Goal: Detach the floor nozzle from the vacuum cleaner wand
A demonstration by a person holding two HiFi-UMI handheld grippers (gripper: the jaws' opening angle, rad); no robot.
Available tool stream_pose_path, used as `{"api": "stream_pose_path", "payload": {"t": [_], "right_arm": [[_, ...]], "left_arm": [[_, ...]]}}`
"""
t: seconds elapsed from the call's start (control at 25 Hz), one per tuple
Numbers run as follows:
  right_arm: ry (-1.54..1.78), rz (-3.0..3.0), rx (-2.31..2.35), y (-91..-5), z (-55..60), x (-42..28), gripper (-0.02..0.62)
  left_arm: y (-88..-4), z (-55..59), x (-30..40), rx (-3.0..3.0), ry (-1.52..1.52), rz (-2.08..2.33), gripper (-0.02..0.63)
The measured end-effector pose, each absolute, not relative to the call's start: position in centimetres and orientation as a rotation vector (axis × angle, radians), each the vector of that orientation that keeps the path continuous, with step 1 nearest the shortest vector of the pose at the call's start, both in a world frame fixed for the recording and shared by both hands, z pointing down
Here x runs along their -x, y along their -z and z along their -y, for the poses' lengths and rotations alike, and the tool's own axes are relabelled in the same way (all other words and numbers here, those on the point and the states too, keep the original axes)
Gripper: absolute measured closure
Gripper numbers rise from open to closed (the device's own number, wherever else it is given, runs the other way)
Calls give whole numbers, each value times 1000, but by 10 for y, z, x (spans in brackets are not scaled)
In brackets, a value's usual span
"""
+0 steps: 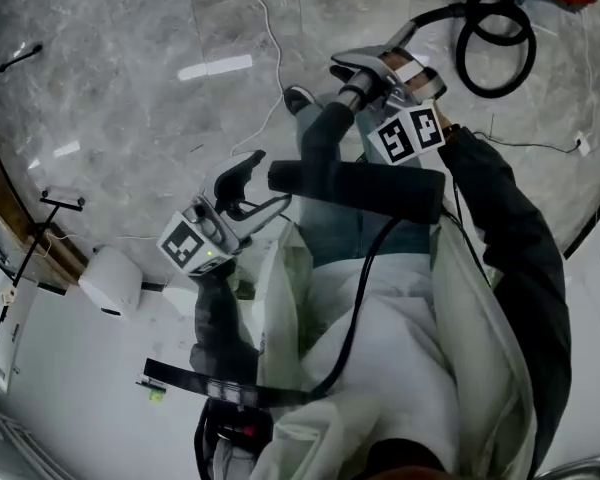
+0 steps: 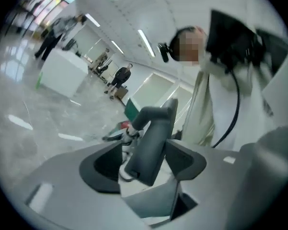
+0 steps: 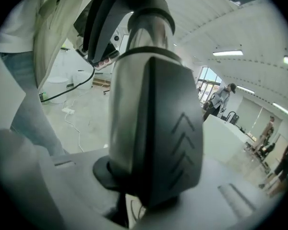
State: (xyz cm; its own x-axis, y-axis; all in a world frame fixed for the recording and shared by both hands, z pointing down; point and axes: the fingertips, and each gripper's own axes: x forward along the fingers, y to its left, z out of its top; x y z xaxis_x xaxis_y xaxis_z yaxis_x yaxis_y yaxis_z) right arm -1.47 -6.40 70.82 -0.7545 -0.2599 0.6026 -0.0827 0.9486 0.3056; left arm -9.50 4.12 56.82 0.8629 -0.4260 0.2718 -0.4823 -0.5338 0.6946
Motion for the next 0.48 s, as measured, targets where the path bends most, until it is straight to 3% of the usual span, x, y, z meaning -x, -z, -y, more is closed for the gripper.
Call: {"api": "stream_pose_path", "payload": {"t": [0.08,0.24,0.48], "right_arm": [[390,2387,-264,-690,64,24,506],[414,2345,-282,-657,53,49,505],[-30,2602,-322,-528,80,79,506]], "left_arm": [[-527,-22,108,-2103,224,456,372],[-457,25,122,-2072,503,305,366],[-396,61,261,-2332,582,958,372]]}}
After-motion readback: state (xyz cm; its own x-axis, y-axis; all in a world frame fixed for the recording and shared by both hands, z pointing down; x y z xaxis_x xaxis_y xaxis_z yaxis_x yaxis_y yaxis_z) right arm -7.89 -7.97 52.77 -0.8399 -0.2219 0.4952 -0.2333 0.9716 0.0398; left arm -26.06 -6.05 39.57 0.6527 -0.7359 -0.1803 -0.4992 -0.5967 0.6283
